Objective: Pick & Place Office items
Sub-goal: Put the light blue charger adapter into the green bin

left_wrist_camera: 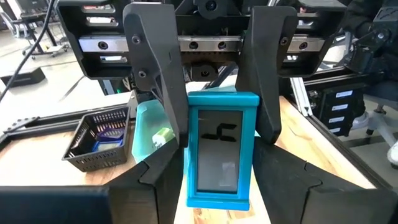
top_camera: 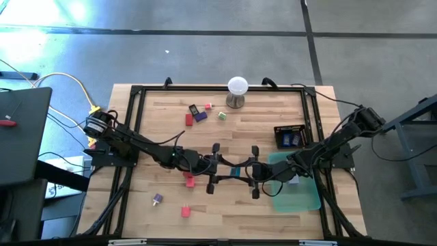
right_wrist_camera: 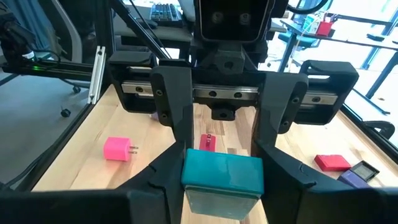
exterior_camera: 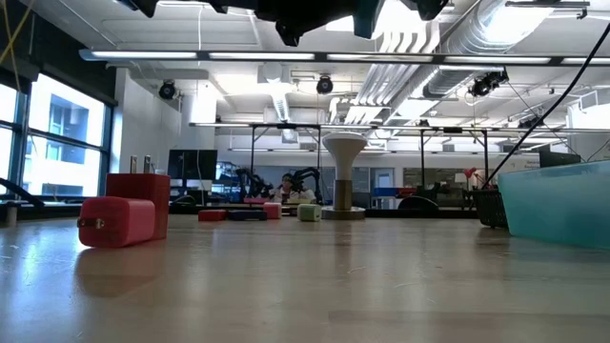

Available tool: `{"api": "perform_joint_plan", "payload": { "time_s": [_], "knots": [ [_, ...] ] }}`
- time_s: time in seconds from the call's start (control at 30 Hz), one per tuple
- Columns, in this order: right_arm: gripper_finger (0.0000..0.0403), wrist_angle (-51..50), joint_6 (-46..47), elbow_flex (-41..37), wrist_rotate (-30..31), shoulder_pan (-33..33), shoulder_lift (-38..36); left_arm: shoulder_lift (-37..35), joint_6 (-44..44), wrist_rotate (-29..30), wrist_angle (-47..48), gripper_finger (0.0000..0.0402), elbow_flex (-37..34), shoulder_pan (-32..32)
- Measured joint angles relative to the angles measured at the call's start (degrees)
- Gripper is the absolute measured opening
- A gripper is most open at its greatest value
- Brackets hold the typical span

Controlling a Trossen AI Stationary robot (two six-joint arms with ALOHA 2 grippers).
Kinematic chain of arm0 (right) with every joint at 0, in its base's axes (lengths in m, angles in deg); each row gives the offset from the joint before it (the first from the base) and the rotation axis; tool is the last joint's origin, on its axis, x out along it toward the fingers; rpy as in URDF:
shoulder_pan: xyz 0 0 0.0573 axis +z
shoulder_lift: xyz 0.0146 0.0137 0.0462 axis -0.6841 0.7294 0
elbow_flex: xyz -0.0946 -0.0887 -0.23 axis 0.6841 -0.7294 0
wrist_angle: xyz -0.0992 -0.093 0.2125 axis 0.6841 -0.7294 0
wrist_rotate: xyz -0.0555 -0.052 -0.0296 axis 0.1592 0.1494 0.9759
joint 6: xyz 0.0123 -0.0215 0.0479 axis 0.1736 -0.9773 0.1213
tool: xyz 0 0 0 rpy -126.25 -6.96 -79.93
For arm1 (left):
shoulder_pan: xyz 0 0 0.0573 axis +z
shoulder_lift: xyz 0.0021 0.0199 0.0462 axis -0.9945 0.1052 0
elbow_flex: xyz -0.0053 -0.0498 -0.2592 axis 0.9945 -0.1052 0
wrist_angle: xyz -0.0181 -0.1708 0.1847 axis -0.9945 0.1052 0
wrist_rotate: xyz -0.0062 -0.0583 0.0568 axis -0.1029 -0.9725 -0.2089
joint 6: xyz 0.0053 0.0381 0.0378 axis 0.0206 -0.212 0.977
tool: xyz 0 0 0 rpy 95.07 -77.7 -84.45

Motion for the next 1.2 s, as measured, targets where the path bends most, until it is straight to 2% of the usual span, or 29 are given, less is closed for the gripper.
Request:
{"api": "perform_joint_plan", "payload": {
  "time_s": [0.13, 0.37, 0.47, 0.6, 0.73, 0.87, 1.07, 1.2],
  "knots": [
    [0.0145, -0.26, 0.19, 0.0, -0.07, 0.0, 0.0, -0.02, 1.68, 0.02, 0.0, 0.0207, 0.0, 0.01],
    [0.0145, -2.64, 2.88, 0.0, 0.37, 0.13, 0.03, -0.09, -3.33, 0.26, 3.46, 0.0312, 0.0, 0.03],
    [0.0145, -6.0, 4.72, 0.0, 6.18, 1.32, -0.75, -0.09, -6.38, 1.29, 5.28, 0.034, 0.0, 0.03],
    [0.0145, -14.87, 10.26, -0.02, 17.64, 3.35, -3.49, -0.09, -7.25, 1.47, 7.15, 0.0349, 0.0, 0.07],
    [0.0145, -27.87, 22.19, -0.02, 25.43, 4.73, -7.69, -0.09, -7.38, 1.51, 10.65, 0.035, 0.0, 0.07],
    [0.0145, -46.21, 39.53, 0.0, 30.66, 5.28, -11.88, -0.09, -8.76, 1.51, 13.16, 0.035, 0.0, 0.07],
    [0.0145, -76.38, 71.92, 0.0, 31.52, 3.69, -14.1, -0.09, -8.69, 1.51, 14.44, 0.035, 0.0, 0.07],
    [0.0145, -90.18, 88.59, -0.02, 29.4, 1.6, -12.76, -0.09, -8.68, 1.5, 14.52, 0.035, 0.0, 0.07]
  ]
}}
